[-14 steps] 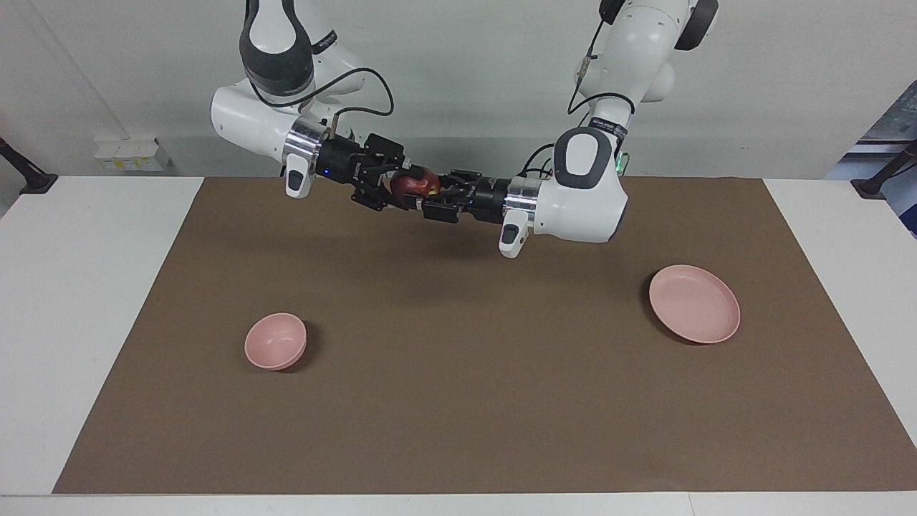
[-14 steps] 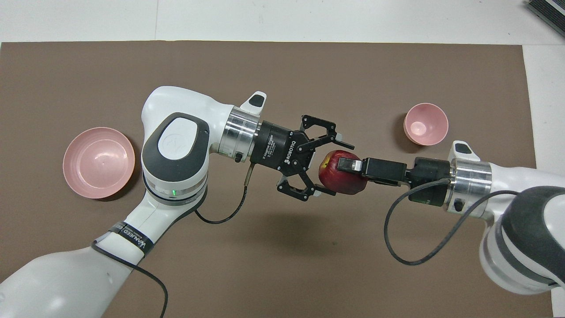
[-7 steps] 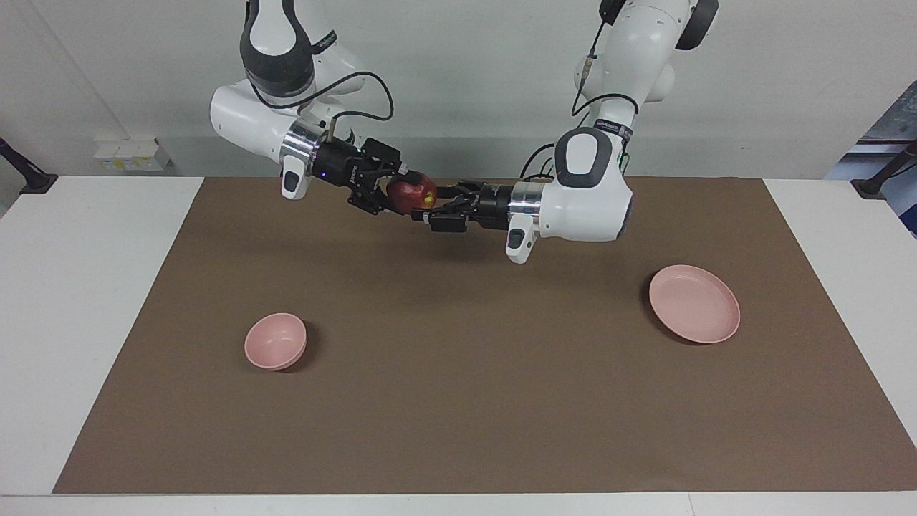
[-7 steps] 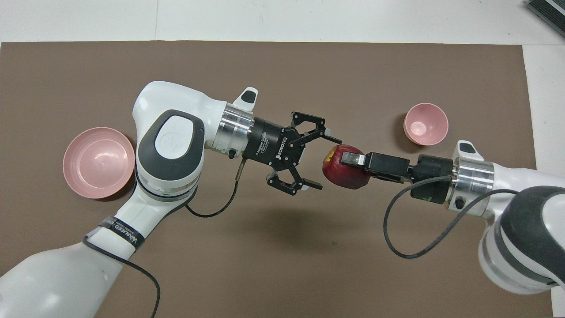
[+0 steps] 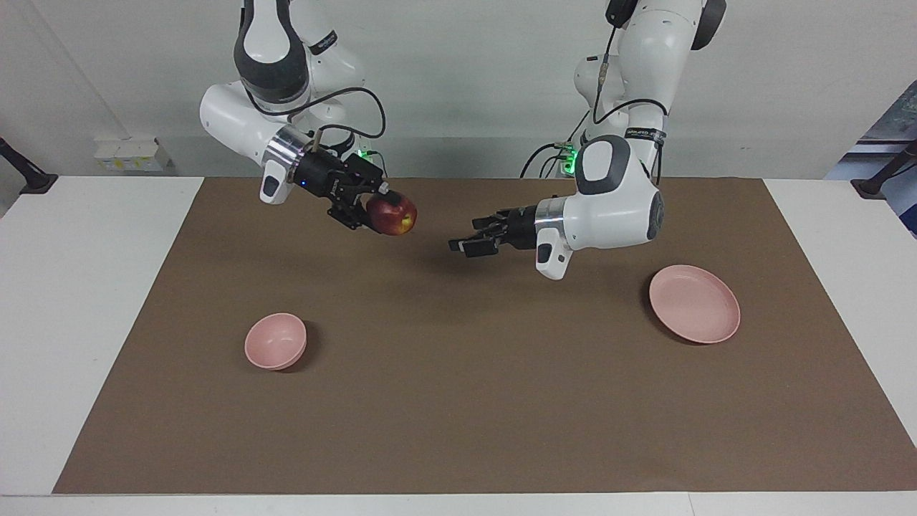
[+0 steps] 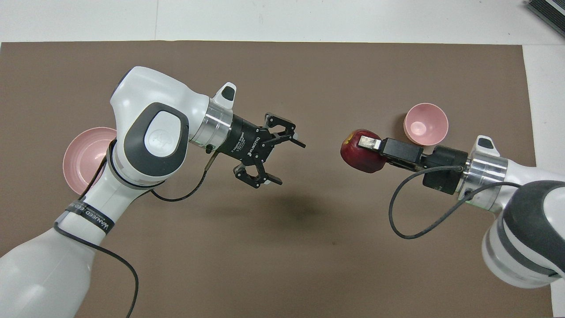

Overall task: Move apple from plate to bowl
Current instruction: 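Carry the apple over the pink cup while the left gripper withdraws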

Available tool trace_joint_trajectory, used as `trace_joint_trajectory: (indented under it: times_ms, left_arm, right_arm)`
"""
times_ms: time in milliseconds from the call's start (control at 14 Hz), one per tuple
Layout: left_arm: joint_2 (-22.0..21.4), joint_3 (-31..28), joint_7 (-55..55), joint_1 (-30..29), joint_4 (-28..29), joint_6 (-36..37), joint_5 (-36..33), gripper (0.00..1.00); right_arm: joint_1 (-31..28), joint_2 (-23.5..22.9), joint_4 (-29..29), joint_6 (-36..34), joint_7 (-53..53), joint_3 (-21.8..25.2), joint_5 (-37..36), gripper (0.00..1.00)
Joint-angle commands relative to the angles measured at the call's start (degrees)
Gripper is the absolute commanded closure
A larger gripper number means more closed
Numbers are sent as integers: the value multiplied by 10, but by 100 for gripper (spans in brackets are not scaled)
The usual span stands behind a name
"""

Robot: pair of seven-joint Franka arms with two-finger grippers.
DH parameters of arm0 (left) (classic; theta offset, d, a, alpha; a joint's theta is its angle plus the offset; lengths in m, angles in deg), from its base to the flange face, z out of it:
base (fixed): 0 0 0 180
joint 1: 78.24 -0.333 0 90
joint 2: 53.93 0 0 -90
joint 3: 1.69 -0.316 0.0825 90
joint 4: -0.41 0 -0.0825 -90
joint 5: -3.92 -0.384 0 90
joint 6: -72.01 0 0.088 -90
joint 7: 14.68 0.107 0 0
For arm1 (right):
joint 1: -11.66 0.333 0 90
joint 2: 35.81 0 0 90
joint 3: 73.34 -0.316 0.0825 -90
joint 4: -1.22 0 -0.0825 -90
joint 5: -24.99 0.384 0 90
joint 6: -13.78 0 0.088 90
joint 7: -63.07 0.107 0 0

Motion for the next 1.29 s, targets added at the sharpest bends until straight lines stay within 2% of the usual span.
trace_joint_trajectory:
  times_ms: [0,214,357,643,857,1000,1214]
  left_arm:
    - [-10,-1,-1,8,15,-1,-93,0]
    - [-17,-1,2,-1,31,12,-152,0]
    - [-18,-1,1,-8,34,13,-191,0]
    - [-16,-1,0,-26,27,18,-260,0]
    - [-13,0,16,-28,21,11,-370,0]
    - [-12,-1,63,-38,18,10,-416,0]
    - [-12,-1,167,-56,9,8,-491,0]
  right_arm:
    - [-11,-23,16,45,-9,-2,-64,95]
    - [-18,-43,23,99,20,0,-180,95]
    - [-44,-68,35,102,38,0,-275,95]
    - [-74,-123,88,100,82,1,-524,95]
    - [-83,-166,138,83,133,1,-705,99]
    - [-86,-198,180,59,133,1,-777,99]
    - [-90,-244,223,54,135,1,-814,100]
